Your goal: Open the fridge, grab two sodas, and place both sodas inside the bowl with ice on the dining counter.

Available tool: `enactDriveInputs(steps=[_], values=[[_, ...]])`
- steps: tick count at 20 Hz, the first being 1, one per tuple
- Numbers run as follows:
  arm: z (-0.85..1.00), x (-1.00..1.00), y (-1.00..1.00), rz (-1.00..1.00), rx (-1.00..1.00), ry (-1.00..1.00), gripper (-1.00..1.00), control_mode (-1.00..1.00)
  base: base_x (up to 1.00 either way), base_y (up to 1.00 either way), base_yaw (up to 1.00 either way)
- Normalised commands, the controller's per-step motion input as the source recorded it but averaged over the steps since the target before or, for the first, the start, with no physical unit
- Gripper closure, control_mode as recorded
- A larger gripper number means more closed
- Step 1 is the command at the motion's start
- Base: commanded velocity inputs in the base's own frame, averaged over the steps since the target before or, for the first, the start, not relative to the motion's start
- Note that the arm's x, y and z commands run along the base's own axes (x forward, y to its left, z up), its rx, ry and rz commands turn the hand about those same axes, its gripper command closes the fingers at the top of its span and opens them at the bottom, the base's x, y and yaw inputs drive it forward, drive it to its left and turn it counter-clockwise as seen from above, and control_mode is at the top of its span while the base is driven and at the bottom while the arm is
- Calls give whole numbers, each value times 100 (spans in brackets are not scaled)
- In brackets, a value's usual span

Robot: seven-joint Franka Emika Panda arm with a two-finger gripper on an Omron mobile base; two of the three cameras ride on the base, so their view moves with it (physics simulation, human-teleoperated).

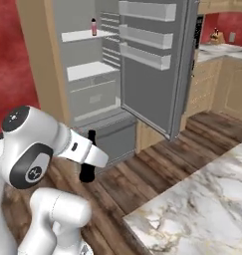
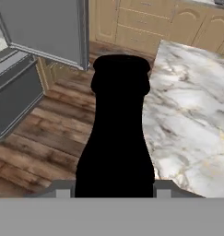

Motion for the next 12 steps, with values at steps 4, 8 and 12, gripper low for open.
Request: enactDriveInputs(steps=[4, 8, 12], values=[[0, 0, 0, 0, 0, 0, 100, 100, -71, -20, -49], [0, 0, 0, 0, 0, 0, 100, 100, -82, -33, -41], [0, 0, 0, 0, 0, 0, 100, 100, -100, -44, -25]])
